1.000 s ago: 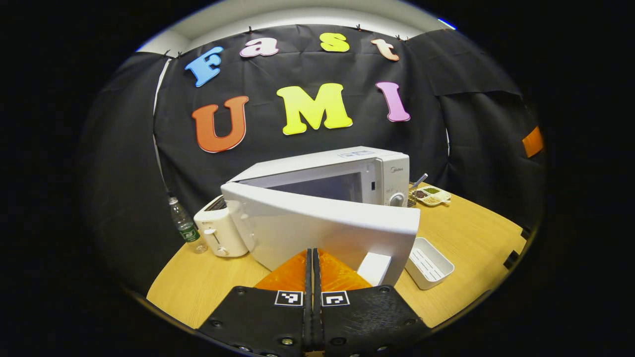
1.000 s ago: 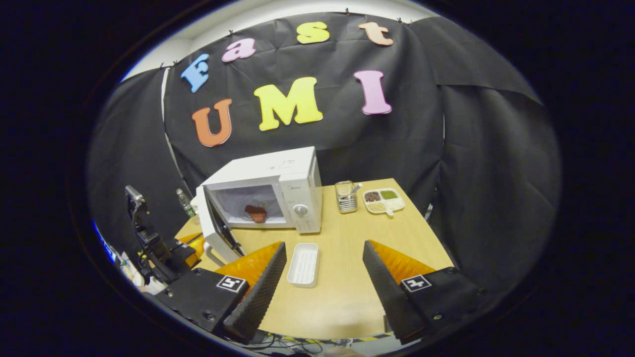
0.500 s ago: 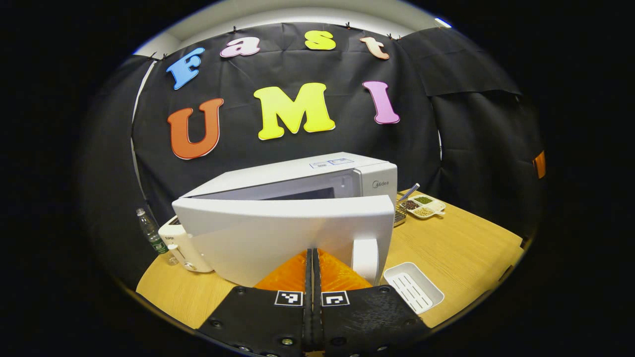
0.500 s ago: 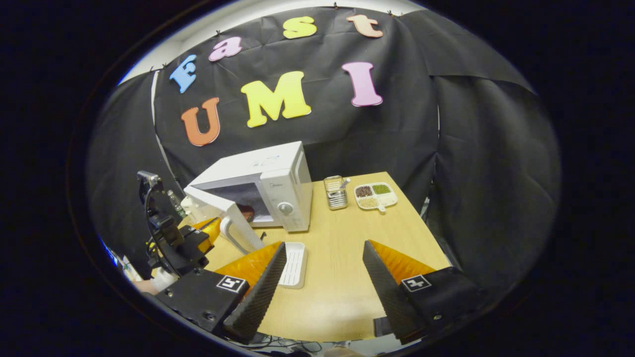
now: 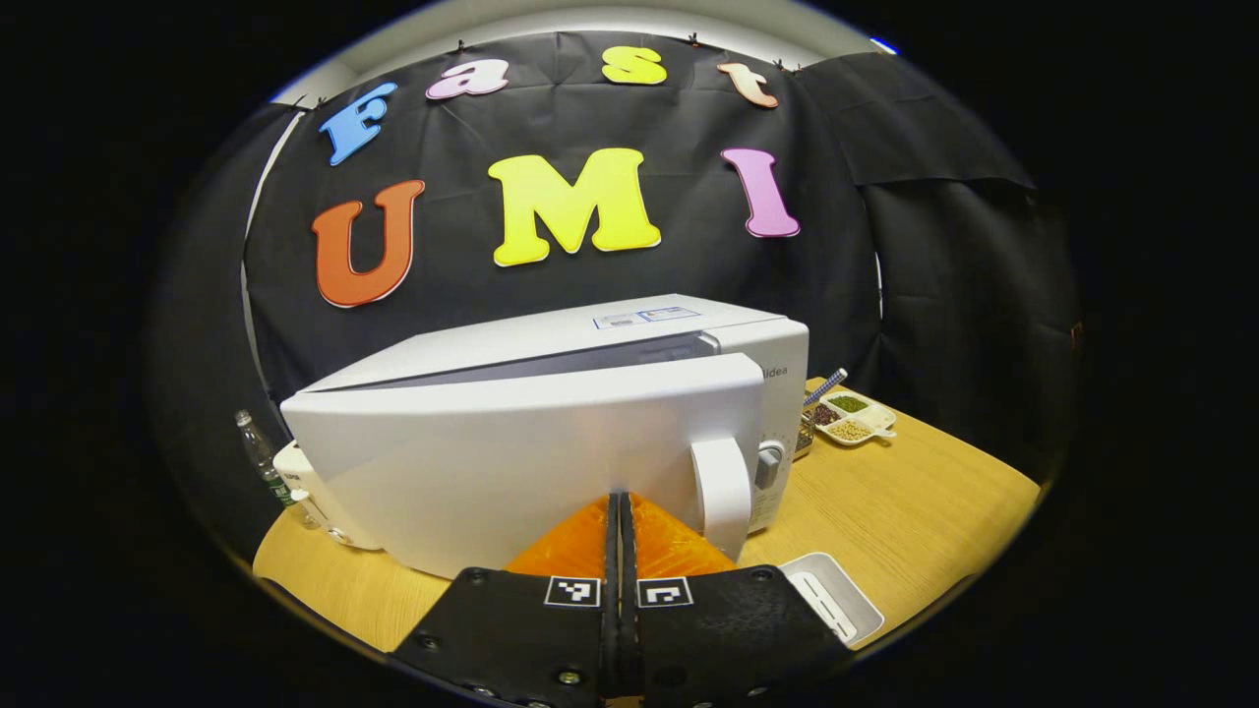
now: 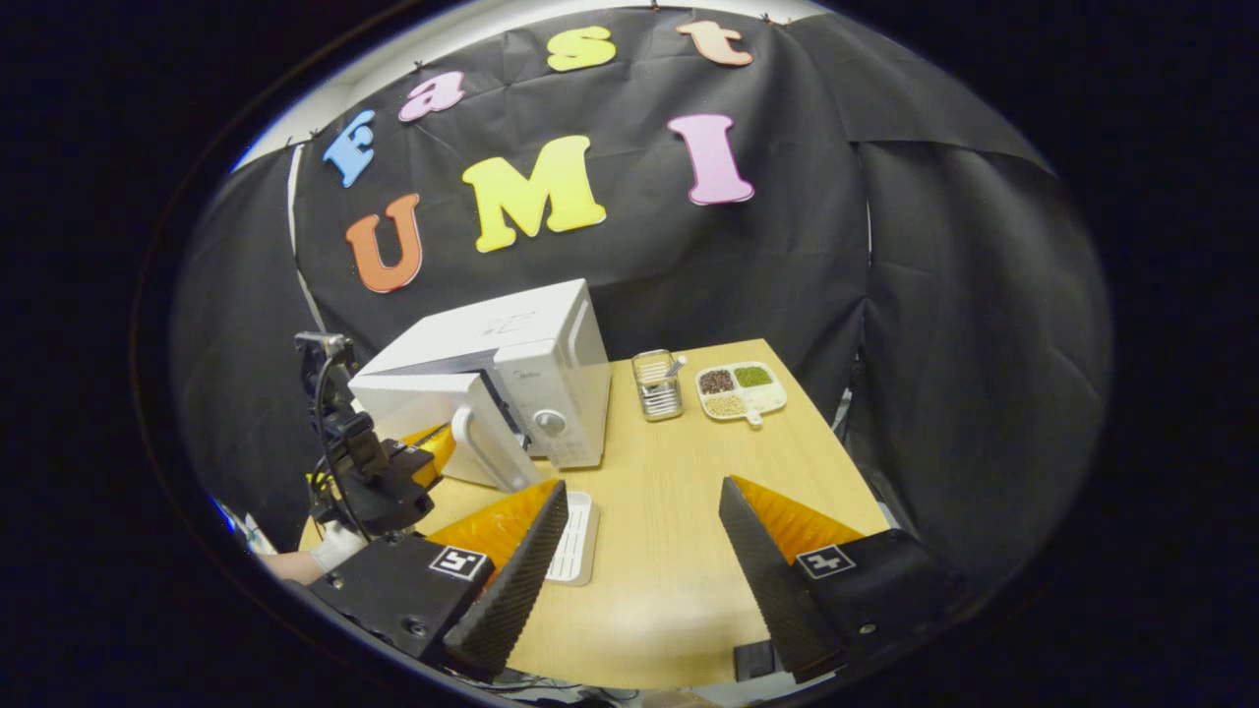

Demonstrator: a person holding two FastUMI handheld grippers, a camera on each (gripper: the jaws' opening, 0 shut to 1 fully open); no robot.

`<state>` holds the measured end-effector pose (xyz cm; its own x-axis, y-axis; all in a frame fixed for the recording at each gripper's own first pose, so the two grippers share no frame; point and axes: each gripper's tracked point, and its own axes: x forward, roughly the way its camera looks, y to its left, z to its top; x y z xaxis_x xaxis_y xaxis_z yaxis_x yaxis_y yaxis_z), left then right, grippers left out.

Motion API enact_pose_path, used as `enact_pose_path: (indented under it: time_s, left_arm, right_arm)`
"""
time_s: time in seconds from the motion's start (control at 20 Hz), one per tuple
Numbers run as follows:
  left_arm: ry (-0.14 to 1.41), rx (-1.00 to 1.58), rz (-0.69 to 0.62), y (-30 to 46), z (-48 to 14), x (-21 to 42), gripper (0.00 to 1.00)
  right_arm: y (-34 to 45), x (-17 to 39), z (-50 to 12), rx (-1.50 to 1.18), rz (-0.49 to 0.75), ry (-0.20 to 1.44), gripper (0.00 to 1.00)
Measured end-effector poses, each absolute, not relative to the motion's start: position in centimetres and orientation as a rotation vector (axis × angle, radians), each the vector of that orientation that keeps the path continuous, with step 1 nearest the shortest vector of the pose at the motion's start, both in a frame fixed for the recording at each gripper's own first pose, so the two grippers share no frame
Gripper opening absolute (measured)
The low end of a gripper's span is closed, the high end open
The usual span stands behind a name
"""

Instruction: Open the microwave oven with the left hand, put the food in, and close the microwave oven.

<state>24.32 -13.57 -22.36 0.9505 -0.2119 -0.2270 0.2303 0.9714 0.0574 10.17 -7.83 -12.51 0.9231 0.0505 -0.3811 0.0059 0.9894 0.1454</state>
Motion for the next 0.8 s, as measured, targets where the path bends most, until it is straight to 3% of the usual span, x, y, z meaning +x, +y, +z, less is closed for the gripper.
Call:
enact_pose_path:
  time_s: [0.8]
  left_arm:
    - [0.241, 0.022, -0.212, -15.5, -22.6, 28.1, 0.00]
  right_arm:
    - [-7.9, 12.1, -12.3, 0.163, 0.032, 0.411, 0.99]
